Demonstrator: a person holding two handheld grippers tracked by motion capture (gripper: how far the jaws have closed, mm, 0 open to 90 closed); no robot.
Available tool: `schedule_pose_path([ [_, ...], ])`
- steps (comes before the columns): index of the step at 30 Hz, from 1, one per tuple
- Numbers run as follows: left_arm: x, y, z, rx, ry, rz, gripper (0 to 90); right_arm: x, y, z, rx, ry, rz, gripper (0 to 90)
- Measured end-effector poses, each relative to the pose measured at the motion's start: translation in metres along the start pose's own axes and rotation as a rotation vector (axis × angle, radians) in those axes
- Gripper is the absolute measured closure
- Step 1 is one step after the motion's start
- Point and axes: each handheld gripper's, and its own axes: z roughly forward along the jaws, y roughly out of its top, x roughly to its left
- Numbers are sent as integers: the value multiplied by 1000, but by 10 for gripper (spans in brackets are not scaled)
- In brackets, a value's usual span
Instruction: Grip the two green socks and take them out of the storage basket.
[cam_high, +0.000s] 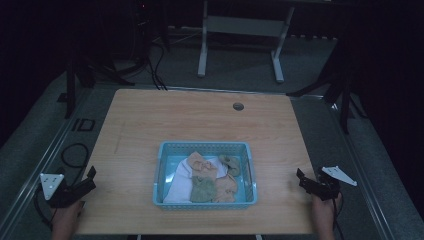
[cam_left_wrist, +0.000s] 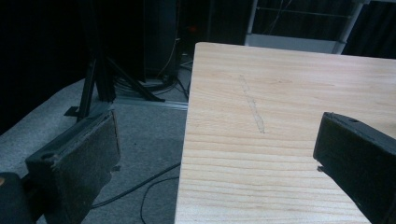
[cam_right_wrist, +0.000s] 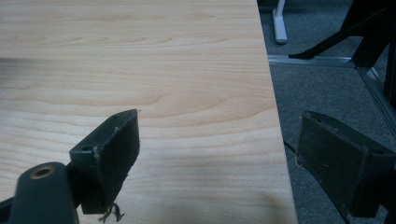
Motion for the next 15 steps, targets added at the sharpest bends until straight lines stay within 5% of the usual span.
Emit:
schedule_pose_path([
  [15,0,0,1,6,5,-3,7,1,1,2,47,34,-25,132],
])
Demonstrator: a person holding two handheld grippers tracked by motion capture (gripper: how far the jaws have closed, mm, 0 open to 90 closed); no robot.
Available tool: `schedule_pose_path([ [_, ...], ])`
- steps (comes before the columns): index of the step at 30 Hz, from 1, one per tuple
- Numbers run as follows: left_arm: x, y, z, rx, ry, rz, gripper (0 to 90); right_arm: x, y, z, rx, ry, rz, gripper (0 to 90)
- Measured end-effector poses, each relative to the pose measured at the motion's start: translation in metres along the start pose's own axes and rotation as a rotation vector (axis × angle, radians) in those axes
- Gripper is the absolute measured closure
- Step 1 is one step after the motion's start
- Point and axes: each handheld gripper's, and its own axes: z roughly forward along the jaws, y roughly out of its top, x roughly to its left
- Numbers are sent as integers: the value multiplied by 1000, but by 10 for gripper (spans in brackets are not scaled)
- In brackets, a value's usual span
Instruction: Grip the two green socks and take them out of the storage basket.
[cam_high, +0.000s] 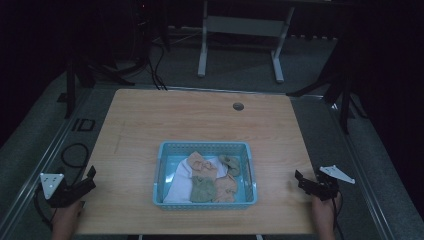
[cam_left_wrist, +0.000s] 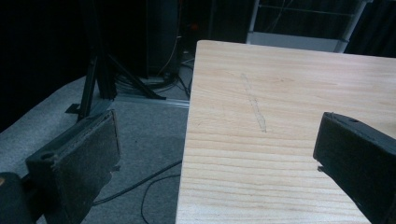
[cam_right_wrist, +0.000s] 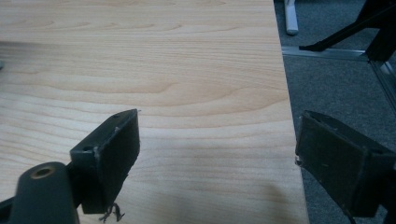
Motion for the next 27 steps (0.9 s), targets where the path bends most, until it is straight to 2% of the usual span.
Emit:
schedule_pose_path([
  [2,0,0,0,0,-1,1,7,0,0,0,-1,0,-5,128],
  [8,0,0,0,1,-6,-4,7,1,1,-1,54,13,-29,125],
  [10,1,0,0,1,-6,-5,7,-1,5,-6,122,27,-34,125],
  [12,1,0,0,1,-7,-6,7,-2,10,-10,159,37,-37,126],
  [14,1,0,0,5,-8,-6,7,-3,15,-13,227,18,-51,128],
  [15,1,0,0,5,-8,-6,7,-3,15,-13,227,18,-51,128],
  [16,1,0,0,5,-7,-7,7,-2,19,-15,288,29,-78,128],
  [17,1,0,0,6,-7,-7,7,-2,21,-15,312,24,-95,128],
  [20,1,0,1,9,-5,-11,7,-3,25,-15,381,70,-94,128],
  [23,1,0,1,8,-6,-11,7,-4,28,-16,412,68,-104,128],
  [24,1,0,0,7,-7,-12,7,-6,29,-16,463,82,-94,128],
  [27,1,0,1,7,-8,-13,7,-5,29,-14,559,84,-148,128],
])
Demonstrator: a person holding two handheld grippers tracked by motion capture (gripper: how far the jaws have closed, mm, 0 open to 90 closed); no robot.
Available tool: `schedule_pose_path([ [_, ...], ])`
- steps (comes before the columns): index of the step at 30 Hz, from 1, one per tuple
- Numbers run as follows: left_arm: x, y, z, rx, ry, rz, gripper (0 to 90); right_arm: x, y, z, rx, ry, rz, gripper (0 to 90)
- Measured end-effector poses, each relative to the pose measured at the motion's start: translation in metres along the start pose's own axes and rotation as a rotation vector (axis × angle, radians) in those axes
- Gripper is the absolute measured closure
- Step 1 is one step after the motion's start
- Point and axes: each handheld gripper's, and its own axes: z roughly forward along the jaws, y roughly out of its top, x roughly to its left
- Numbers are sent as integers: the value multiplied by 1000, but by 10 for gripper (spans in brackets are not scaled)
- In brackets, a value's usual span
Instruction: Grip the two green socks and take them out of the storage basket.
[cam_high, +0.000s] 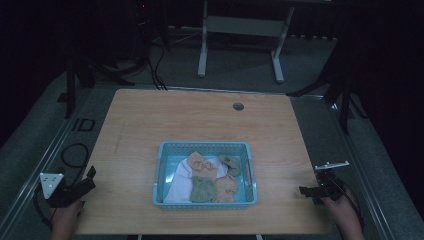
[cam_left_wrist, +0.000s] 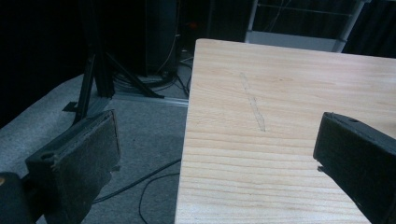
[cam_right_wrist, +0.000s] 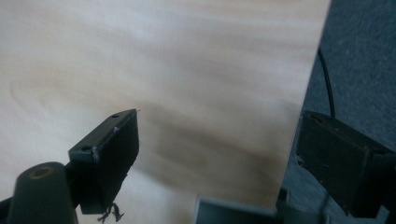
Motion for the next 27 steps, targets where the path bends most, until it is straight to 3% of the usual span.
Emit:
schedule_pose_path([
  [3,0,0,0,0,-2,1,7,4,1,0,73,15,-70,128],
  [4,0,0,0,0,-2,1,7,4,1,0,73,15,-70,128],
  [5,0,0,0,4,-7,1,7,6,2,-1,114,30,-117,128],
  [11,0,0,0,3,-10,2,7,10,4,-1,242,79,-221,130],
  [12,0,0,0,3,-10,2,7,10,4,-1,242,79,-221,130],
  [13,0,0,0,3,-11,8,7,14,5,-2,276,106,-292,131],
  [15,-1,0,0,1,-11,13,7,18,7,-4,306,130,-341,131],
  [16,-1,0,0,1,-11,13,7,18,7,-4,306,130,-341,131],
  [18,-1,0,0,2,-12,15,7,23,10,-5,345,172,-399,132],
  [27,-1,0,0,4,-17,16,7,39,18,-7,421,220,-527,136],
])
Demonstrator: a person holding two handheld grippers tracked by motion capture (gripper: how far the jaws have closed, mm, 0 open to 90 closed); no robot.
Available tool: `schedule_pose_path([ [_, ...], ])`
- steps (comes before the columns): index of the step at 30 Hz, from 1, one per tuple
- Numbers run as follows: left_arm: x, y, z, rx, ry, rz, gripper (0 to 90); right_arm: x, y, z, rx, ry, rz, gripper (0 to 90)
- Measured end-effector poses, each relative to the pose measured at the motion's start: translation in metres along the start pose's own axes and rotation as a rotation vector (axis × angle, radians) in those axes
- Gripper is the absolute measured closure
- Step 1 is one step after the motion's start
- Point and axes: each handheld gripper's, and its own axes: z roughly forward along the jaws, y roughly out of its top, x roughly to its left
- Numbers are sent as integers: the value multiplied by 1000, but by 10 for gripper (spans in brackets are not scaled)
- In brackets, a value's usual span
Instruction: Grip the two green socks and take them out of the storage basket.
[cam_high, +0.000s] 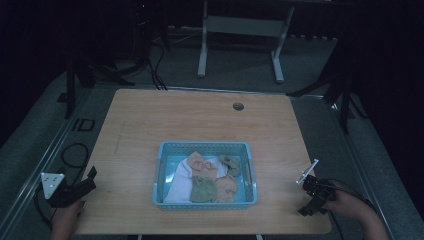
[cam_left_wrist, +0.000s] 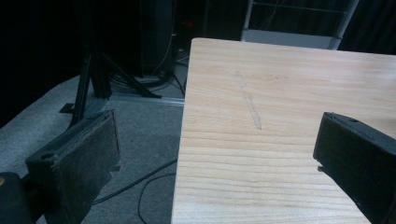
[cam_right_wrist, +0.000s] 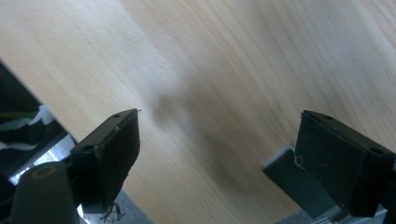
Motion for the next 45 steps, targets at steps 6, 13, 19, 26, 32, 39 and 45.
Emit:
schedule_pose_path([
  [6,0,0,0,1,-1,0,7,6,12,-4,15,-29,-79,138],
  [13,0,0,0,3,-5,-2,7,12,29,-9,36,-14,-143,138],
  [19,0,0,0,6,-4,1,7,21,44,-14,54,15,-219,140],
  [26,0,1,1,25,-3,4,7,31,64,-25,59,11,-265,145],
  [32,1,1,2,27,-11,-3,7,41,83,-41,44,-1,-319,146],
  [39,1,1,3,35,-14,-1,7,55,105,-59,35,-8,-389,147],
  [45,1,1,3,34,-16,-2,7,68,129,-72,46,-23,-447,147],
])
